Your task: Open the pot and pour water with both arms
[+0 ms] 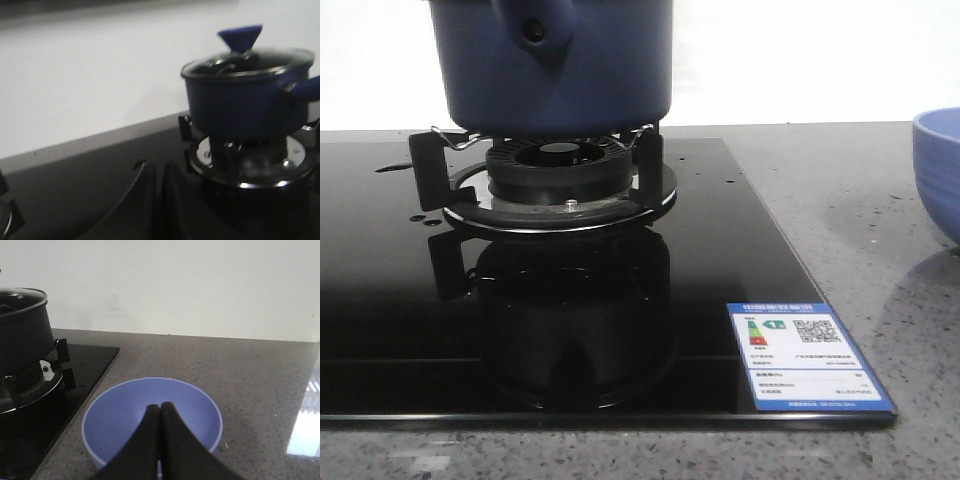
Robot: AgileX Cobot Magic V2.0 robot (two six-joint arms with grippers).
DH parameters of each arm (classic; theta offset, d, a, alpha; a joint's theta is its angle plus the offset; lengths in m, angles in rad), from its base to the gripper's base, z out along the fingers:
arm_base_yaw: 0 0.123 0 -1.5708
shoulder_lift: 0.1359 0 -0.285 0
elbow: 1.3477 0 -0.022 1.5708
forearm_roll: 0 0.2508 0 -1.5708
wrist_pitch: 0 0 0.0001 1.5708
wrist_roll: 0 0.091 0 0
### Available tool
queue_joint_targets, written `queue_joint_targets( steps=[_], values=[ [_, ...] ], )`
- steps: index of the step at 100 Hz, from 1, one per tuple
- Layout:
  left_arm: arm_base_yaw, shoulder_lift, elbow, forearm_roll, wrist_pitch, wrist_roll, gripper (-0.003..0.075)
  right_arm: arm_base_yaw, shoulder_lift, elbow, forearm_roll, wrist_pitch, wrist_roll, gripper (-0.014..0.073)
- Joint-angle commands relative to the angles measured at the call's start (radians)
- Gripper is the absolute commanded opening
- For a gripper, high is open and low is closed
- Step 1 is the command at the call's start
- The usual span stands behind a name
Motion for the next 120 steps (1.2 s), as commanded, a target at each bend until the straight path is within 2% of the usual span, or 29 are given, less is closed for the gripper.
queue_joint_targets(
  steps=[1, 19, 26, 29, 37, 57, 120],
  values=[
    [0.064, -0.013, 0.032, 0.082, -0.047, -0.119, -0.0020, 0.000, -0.013, -0.019, 0.000, -0.077, -0.012, -0.0064],
    [0.156, -0.093, 0.146, 0.076, -0.048, -0.124, -0.0020, 0.000, -0.013, -0.019, 0.000, -0.077, -0.012, -0.0064],
    [0.180, -0.121, 0.181, 0.086, -0.048, -0.174, -0.0020, 0.000, -0.013, -0.019, 0.000, -0.077, -0.012, -0.0064],
    [0.191, -0.135, 0.178, 0.099, 0.021, -0.199, -0.0020, 0.000, -0.013, -0.019, 0.000, -0.077, -0.012, -0.0064],
    [0.218, -0.155, 0.178, 0.134, 0.085, -0.243, -0.0020, 0.000, -0.013, -0.019, 0.000, -0.077, -0.012, -0.0064],
    [0.274, -0.158, 0.178, 0.140, 0.203, -0.245, -0.0020, 0.000, -0.013, -0.019, 0.000, -0.077, -0.012, -0.0064],
    [0.281, -0.158, 0.178, 0.138, 0.201, -0.245, -0.0020, 0.000, -0.013, -0.019, 0.000, -0.077, -0.012, -0.0064]
  ],
)
